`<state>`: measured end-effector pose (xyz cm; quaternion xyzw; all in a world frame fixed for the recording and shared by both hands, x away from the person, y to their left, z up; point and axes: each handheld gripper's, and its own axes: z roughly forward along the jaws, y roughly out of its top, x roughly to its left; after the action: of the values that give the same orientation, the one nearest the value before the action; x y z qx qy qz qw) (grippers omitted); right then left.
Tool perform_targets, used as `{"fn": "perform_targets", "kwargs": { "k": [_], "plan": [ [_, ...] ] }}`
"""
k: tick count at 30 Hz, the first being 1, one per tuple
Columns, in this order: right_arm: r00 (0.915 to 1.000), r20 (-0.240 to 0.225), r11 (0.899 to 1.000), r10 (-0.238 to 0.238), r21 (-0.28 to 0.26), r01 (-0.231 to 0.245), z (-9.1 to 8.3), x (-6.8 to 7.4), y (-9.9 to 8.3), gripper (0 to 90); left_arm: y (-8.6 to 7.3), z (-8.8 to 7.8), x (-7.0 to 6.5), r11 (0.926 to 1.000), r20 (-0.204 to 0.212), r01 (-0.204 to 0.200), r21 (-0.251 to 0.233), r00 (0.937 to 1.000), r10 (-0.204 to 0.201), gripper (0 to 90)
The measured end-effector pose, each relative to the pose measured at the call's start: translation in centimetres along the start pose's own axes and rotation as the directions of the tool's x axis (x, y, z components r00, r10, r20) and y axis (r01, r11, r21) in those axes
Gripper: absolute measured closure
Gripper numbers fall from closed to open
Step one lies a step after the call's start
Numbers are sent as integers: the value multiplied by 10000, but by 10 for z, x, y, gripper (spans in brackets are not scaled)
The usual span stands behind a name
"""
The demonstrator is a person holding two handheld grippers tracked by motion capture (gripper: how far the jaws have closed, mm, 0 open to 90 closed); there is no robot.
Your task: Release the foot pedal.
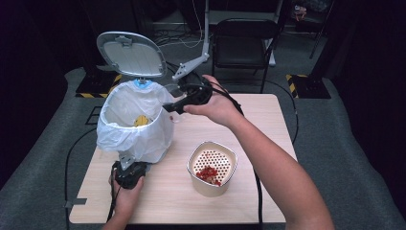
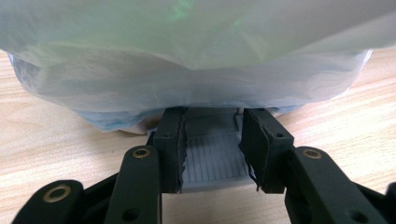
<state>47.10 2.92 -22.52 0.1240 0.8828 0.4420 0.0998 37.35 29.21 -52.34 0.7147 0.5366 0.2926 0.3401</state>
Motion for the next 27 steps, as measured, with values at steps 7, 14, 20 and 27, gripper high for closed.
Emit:
{"fn": "perform_targets", "kwargs": {
  "k": [7, 14, 20, 27],
  "plan": [
    [9996, 62, 9994, 260, -217, -258, 19, -1, 20, 433, 0, 0, 0, 10000, -6, -6, 15, 10000, 6, 601],
    [9984, 322, 9986, 461, -265, -453, 44, -2, 33, 429, 0, 0, 0, 10000, 3, -4, 9, 10000, 4, 601],
    [9970, 470, 9977, 621, -307, -607, 66, -2, 41, 419, 0, 0, 0, 10000, -5, 6, 6, 10000, -6, 601],
    [9954, 810, 9987, 504, -6, -505, 90, -1, 48, 393, 0, 0, 0, 10000, -19, 15, -50, 10000, -15, 601]
  ]
}}
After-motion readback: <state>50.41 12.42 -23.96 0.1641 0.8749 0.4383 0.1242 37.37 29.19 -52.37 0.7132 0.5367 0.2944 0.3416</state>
